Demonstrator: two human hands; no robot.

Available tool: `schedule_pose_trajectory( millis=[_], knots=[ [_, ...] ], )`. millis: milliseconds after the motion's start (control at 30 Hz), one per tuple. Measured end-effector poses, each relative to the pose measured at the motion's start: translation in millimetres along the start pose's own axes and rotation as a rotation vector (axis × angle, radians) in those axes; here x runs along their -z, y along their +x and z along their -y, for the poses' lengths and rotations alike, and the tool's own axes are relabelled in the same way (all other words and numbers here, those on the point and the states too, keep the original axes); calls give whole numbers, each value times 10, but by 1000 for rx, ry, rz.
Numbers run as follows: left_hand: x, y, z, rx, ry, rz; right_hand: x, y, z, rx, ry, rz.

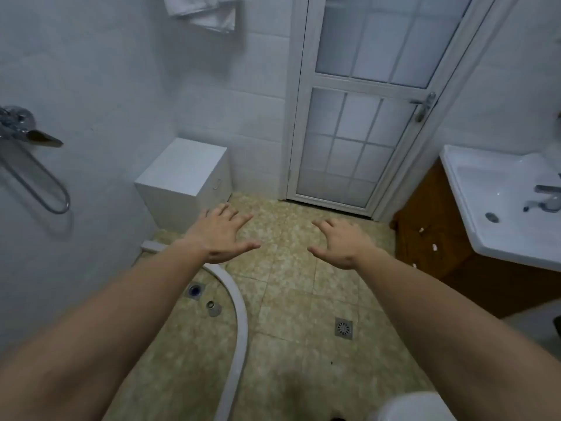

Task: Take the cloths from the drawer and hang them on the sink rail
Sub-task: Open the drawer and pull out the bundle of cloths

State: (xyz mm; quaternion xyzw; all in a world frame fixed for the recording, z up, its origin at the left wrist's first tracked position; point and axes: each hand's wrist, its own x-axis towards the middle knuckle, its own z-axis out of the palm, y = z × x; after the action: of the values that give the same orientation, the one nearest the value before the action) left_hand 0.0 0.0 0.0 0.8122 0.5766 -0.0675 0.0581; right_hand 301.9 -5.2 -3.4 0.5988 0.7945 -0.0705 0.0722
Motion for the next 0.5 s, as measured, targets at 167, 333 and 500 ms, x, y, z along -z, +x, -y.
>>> schedule_pose_trajectory(
  millis=[167, 333, 500],
  knots=[
    [7, 366, 123, 39, 42, -22, 50, 481, -242, 39, -13, -19],
    [101, 873, 199, 89, 89, 2, 146, 1230, -628, 104, -9, -21],
    [217, 1533, 214, 226, 92, 0, 298, 2145, -1066, 187, -29, -18]
  ],
)
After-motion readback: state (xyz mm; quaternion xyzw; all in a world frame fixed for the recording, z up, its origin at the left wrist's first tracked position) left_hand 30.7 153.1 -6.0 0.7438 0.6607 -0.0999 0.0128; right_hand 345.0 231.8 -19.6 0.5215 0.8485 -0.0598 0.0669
